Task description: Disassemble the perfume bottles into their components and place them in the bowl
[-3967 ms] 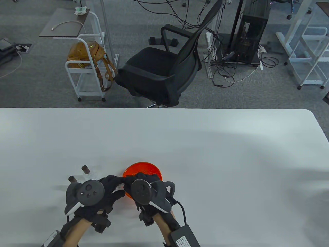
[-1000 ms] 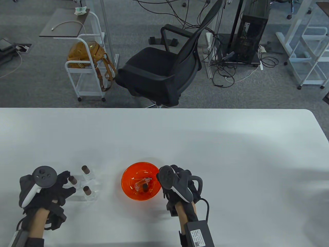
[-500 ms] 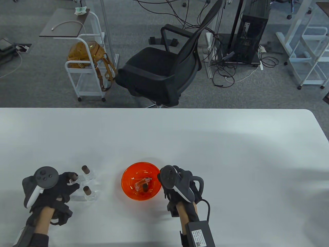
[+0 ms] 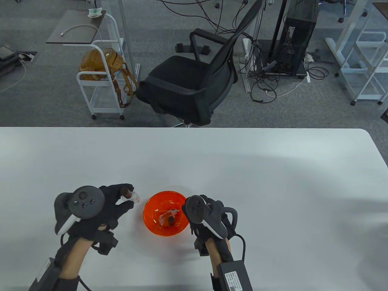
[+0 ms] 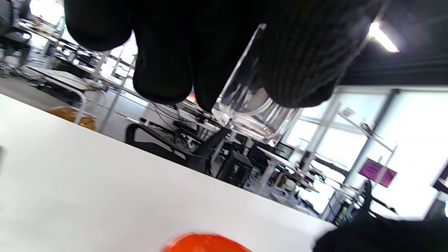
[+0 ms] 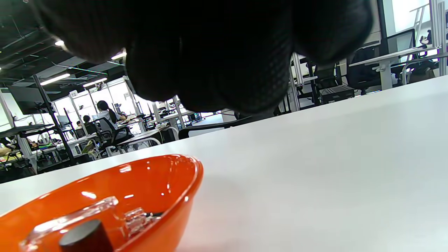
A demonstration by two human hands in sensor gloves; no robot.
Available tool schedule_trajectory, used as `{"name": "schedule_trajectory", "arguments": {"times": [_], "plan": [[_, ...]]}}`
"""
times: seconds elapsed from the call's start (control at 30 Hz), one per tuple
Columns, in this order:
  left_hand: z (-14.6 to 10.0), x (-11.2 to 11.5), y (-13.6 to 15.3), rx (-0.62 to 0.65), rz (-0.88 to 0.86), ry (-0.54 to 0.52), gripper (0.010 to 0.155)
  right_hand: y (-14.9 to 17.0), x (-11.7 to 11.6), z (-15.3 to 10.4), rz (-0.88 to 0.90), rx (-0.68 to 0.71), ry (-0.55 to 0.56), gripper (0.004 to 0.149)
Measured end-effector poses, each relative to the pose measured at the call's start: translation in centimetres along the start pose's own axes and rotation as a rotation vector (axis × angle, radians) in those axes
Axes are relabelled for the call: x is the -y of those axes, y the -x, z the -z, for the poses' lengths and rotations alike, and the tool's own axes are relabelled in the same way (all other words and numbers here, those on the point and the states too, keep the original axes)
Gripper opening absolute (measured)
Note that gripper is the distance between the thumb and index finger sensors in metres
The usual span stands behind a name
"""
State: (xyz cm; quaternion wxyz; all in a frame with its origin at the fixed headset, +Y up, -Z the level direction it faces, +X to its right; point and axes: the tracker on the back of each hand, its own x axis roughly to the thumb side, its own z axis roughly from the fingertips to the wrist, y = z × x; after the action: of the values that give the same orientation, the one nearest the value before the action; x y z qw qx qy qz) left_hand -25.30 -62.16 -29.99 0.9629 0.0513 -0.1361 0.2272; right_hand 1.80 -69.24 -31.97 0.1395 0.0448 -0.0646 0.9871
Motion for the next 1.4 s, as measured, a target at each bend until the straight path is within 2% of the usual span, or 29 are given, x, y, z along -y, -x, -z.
{"name": "schedule_trajectory", "arguments": {"times": [0.13, 0.27, 0.33, 0.4, 0.5, 0.57, 0.67, 0.73, 0.77, 0.87, 0.93, 1.03, 1.1, 1.17, 1.4], "plan": [[0.3, 3.9, -1.4, 0.037, 0.015, 0.059, 0.057, -0.5, 0.6, -0.2, 0.03, 0.021, 0.018, 0.046], [0.1, 7.1, -1.0, 0.04, 0.017, 0.091, 0.056, -1.3, 1.0, -0.5, 0.077, 0.053, 0.028, 0.046], [0.1, 8.2, -1.0, 0.04, 0.07, 0.148, 0.056, -2.0, 1.1, -0.7, 0.116, 0.079, 0.031, 0.048], [-0.2, 8.7, -1.1, 0.05, 0.108, 0.141, 0.056, -2.8, 1.4, -1.0, 0.173, 0.118, 0.027, 0.05], [-0.2, 9.0, -1.2, 0.05, 0.129, 0.155, 0.056, -4.4, 1.6, -1.5, 0.293, 0.205, -0.04, 0.059], [-0.3, 9.0, -1.2, 0.053, 0.129, 0.153, 0.056, -5.4, 1.6, -1.7, 0.297, 0.225, -0.045, 0.061], [-0.4, 8.9, -1.3, 0.058, 0.12, 0.146, 0.056, -6.8, 1.1, -2.1, 0.159, 0.252, -0.005, 0.054], [-0.5, 8.9, -1.2, 0.051, 0.127, 0.151, 0.055, -7.1, 1.2, -2.3, 0.101, 0.262, 0.059, 0.049], [-0.6, 8.9, -1.1, 0.048, 0.122, 0.143, 0.055, -7.1, 1.4, -2.4, 0.105, 0.262, 0.065, 0.048], [-0.8, 8.5, -0.7, 0.012, 0.129, 0.121, 0.056, -6.1, 2.6, -2.3, 0.218, 0.209, 0.173, 0.048], [-0.9, 8.3, -0.3, -0.005, 0.112, 0.115, 0.056, -5.2, 2.5, -2.0, 0.186, 0.172, 0.214, 0.047], [-1.0, 8.1, 0.2, -0.025, 0.074, 0.113, 0.055, -4.1, 0.1, -1.2, -0.017, 0.129, 0.13, 0.046], [-1.0, 8.0, 0.4, -0.033, 0.059, 0.114, 0.055, -4.0, -1.5, -0.8, -0.136, 0.109, 0.068, 0.054], [-1.0, 8.1, 0.5, -0.035, 0.057, 0.127, 0.055, -4.1, -2.6, -0.3, -0.228, 0.09, 0.034, 0.056], [-1.0, 8.2, 0.4, -0.029, 0.054, 0.134, 0.055, -4.9, -5.5, 0.4, -0.362, 0.131, -0.065, 0.05]]}}
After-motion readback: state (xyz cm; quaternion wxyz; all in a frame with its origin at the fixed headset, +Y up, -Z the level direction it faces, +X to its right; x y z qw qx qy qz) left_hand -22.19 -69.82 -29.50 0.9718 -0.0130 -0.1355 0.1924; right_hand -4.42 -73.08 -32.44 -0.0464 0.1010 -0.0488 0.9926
